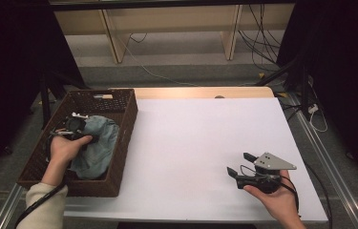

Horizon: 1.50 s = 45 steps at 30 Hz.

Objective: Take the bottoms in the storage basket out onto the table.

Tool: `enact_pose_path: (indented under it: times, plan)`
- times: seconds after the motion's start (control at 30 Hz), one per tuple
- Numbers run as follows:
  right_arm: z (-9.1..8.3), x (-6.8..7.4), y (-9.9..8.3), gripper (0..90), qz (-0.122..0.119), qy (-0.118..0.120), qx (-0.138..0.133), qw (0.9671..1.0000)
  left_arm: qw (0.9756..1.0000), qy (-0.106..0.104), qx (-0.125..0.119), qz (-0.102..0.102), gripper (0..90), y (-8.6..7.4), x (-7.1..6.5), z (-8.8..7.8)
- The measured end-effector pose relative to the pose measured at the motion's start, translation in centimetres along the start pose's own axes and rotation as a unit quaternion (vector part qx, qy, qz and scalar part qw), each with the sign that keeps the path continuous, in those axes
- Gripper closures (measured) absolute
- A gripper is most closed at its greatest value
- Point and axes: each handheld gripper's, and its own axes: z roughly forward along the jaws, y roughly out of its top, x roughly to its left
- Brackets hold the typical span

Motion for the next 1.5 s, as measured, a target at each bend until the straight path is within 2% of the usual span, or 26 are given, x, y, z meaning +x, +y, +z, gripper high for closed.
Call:
enact_pose_path:
  times: [0.1, 0.3, 0.5, 0.53, 0.7, 0.73, 0.77, 0.8, 0.83, 0.87, 1.03, 1.07, 1.1, 1.2, 1.23, 1.27, 1.37, 1.4, 1.43, 1.5]
  plan:
    - [0.0, 0.0, 0.0, 20.6, 0.000, 0.000, 0.001, 1.0000, 0.9999, 0.003, -0.010, 0.006, 69.9, -0.1, -0.4, -0.2]
    - [-0.1, -0.1, 0.1, 20.6, -0.001, -0.003, -0.004, 1.0000, 0.9993, 0.009, -0.034, 0.014, 72.8, -0.5, -0.7, -1.0]
    - [-0.1, 0.0, 0.1, 20.6, -0.003, -0.001, -0.002, 1.0000, 0.9985, 0.005, -0.054, -0.004, 73.2, -0.5, -0.7, -1.9]
    - [-0.2, 0.0, 0.1, 20.6, -0.002, -0.001, -0.003, 1.0000, 0.9978, 0.000, -0.066, -0.008, 73.2, -0.5, -0.6, -2.3]
    - [-0.3, -0.1, 0.1, 20.6, -0.003, -0.002, -0.006, 1.0000, 0.9961, -0.001, -0.088, -0.008, 73.2, -0.4, -0.7, -3.0]
    - [-0.3, -0.2, 0.1, 20.6, -0.003, -0.002, -0.007, 1.0000, 0.9949, 0.002, -0.100, -0.006, 73.2, -0.3, -0.8, -3.3]
    - [-0.3, -0.2, 0.1, 20.6, -0.003, -0.002, -0.007, 1.0000, 0.9949, 0.002, -0.100, -0.006, 73.2, -0.3, -0.8, -3.3]
    - [-0.3, -0.2, 0.1, 20.6, -0.004, -0.003, -0.007, 1.0000, 0.9933, 0.002, -0.116, -0.003, 73.2, -0.3, -0.9, -3.6]
    - [-0.3, -0.2, 0.1, 20.6, -0.004, -0.003, -0.007, 1.0000, 0.9933, 0.002, -0.116, -0.003, 73.1, -0.3, -0.9, -3.6]
    - [-0.4, -0.2, 0.1, 20.6, -0.004, -0.004, -0.007, 1.0000, 0.9920, 0.003, -0.126, -0.004, 73.1, -0.3, -0.9, -3.9]
    - [-0.3, -0.2, 0.1, 20.6, -0.002, -0.004, -0.008, 1.0000, 0.9896, 0.003, -0.143, -0.012, 73.1, -0.2, -0.8, -4.6]
    - [-0.3, -0.2, 0.1, 20.6, -0.004, -0.004, -0.006, 1.0000, 0.9880, 0.004, -0.154, -0.014, 73.1, -0.1, -0.8, -4.9]
    - [-0.3, -0.2, 0.1, 20.6, -0.003, -0.004, -0.007, 1.0000, 0.9880, 0.004, -0.154, -0.014, 73.1, -0.1, -0.8, -4.9]
    - [-0.3, -0.2, 0.1, 20.6, -0.004, -0.003, -0.007, 1.0000, 0.9828, 0.010, -0.184, -0.009, 73.0, -0.1, -0.7, -5.4]
    - [-0.2, -0.2, 0.0, 20.6, -0.003, -0.002, -0.008, 1.0000, 0.9828, 0.010, -0.184, -0.009, 72.9, -0.1, -0.7, -5.4]
    - [-0.2, -0.3, 0.0, 20.5, -0.003, -0.003, -0.007, 1.0000, 0.9805, 0.012, -0.196, -0.009, 72.9, 0.0, -0.7, -5.5]
    - [-0.2, -0.3, 0.0, 20.3, -0.001, -0.003, -0.007, 1.0000, 0.9792, 0.014, -0.202, -0.009, 72.9, 0.0, -0.7, -5.8]
    - [-0.2, -0.3, 0.0, 20.3, -0.001, -0.003, -0.007, 1.0000, 0.9775, 0.014, -0.210, -0.012, 72.9, 0.1, -0.8, -6.0]
    - [-0.2, -0.3, 0.0, 20.3, -0.001, -0.003, -0.007, 1.0000, 0.9775, 0.014, -0.210, -0.012, 72.9, 0.1, -0.8, -6.0]
    - [-0.2, -0.3, 0.0, 20.2, -0.001, -0.004, -0.007, 1.0000, 0.9758, 0.014, -0.218, -0.013, 72.9, 0.1, -0.8, -6.3]
